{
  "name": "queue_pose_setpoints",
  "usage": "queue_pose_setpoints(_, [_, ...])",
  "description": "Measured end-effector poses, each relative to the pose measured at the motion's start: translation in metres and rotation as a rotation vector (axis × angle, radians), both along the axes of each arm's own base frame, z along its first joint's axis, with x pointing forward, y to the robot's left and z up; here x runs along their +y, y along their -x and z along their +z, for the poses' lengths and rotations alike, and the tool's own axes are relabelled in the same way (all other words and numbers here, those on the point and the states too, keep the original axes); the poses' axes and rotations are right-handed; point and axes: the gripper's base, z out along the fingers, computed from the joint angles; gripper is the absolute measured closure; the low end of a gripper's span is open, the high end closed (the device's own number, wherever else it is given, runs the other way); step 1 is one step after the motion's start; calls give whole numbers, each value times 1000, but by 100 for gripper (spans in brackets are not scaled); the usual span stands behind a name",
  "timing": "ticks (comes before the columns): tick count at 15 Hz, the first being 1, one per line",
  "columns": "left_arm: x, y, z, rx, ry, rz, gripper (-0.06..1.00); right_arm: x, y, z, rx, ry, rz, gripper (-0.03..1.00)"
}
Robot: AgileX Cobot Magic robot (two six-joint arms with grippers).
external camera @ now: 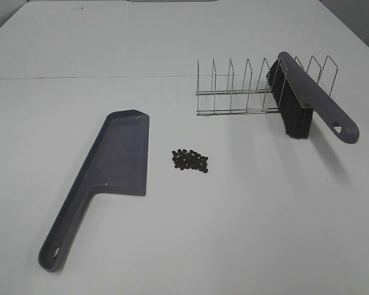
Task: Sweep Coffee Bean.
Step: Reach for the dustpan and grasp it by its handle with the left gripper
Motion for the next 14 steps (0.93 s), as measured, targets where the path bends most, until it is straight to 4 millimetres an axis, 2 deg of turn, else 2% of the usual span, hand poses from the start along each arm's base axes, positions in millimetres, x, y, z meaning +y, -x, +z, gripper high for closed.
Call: queue_pose_setpoints(14, [0,0,0,0,0,0,-5,0,0,0,0,0,0,3])
